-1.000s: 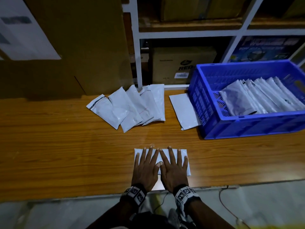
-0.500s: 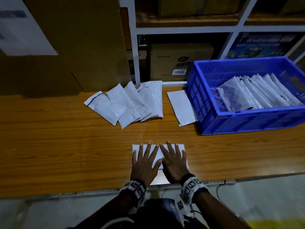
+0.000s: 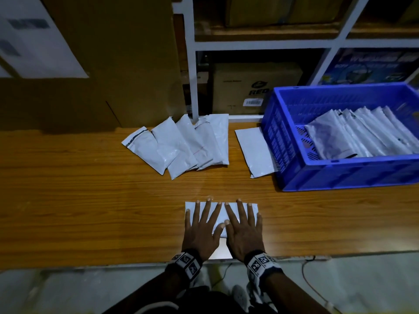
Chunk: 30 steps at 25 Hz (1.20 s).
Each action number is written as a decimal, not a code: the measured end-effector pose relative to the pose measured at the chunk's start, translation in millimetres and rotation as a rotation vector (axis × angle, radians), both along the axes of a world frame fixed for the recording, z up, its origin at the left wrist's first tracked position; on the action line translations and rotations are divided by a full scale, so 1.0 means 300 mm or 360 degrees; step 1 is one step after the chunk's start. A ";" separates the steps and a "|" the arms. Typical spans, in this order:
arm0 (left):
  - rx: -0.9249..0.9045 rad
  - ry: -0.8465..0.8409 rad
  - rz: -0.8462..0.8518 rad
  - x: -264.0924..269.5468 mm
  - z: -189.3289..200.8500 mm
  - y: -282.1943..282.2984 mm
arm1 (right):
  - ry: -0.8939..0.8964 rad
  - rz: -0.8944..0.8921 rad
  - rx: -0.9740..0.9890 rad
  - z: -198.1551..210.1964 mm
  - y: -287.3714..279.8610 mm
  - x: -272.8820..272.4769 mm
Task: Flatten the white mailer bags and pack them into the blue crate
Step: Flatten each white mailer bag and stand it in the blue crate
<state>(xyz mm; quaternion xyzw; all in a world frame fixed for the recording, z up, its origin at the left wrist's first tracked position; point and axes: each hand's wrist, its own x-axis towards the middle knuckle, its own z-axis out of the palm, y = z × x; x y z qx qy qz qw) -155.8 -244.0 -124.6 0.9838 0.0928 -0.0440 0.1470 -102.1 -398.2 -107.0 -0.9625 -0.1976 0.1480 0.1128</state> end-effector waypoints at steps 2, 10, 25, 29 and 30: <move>0.0066 -0.0016 -0.0030 0.007 0.012 -0.005 | 0.0100 0.0012 0.0020 0.008 -0.004 0.017; -0.0009 0.0084 -0.0084 0.019 0.006 -0.018 | 0.0377 0.0332 -0.0142 0.045 -0.032 0.064; -0.0079 0.0137 -0.0164 0.025 0.022 0.020 | 0.0019 -0.0004 0.0012 -0.016 0.033 -0.002; 0.0056 0.0082 -0.0083 0.013 0.046 -0.009 | 0.0022 0.0023 -0.0027 -0.008 0.036 0.003; 0.0066 0.0072 -0.0069 0.008 0.045 -0.015 | 0.0035 0.0030 -0.0029 -0.011 0.034 0.005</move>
